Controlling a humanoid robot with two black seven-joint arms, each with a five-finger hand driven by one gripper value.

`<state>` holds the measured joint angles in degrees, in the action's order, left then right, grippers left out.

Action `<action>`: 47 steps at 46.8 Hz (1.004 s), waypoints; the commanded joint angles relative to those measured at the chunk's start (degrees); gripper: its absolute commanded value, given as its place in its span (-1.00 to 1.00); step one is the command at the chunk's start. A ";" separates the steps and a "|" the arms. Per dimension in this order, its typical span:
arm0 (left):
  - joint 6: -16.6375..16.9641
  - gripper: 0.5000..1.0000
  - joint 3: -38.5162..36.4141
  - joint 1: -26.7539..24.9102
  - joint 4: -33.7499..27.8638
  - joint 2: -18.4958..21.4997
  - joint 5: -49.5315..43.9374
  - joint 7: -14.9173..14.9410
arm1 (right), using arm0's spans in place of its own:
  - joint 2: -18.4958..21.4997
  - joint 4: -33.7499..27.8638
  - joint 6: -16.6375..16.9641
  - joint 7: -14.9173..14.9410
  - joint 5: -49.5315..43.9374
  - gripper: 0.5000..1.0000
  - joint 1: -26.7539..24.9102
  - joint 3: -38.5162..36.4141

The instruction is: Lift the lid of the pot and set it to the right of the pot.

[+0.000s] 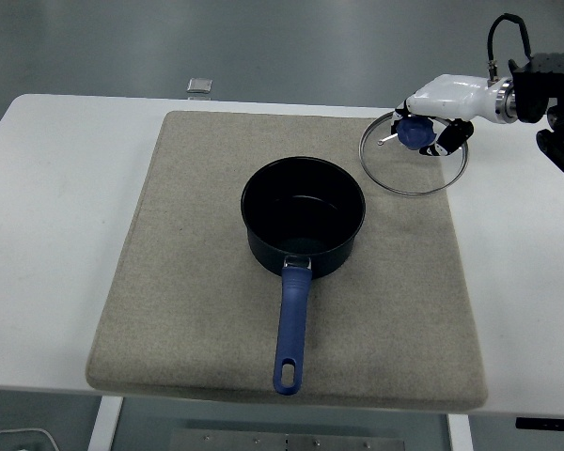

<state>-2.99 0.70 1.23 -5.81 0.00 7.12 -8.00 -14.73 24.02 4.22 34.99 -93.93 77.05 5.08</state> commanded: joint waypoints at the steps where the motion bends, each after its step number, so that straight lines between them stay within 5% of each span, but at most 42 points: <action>1: 0.00 1.00 0.00 0.00 0.01 0.00 0.00 0.00 | 0.14 0.15 0.00 0.01 0.24 -1.00 -0.50 0.02; 47: 0.00 1.00 0.00 0.00 0.01 0.00 0.00 0.00 | 0.49 0.67 -0.44 0.01 0.67 -1.00 -2.70 -0.25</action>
<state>-2.99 0.70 1.23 -5.79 0.00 7.06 -8.00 -14.24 24.61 3.77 35.00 -93.59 74.42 4.84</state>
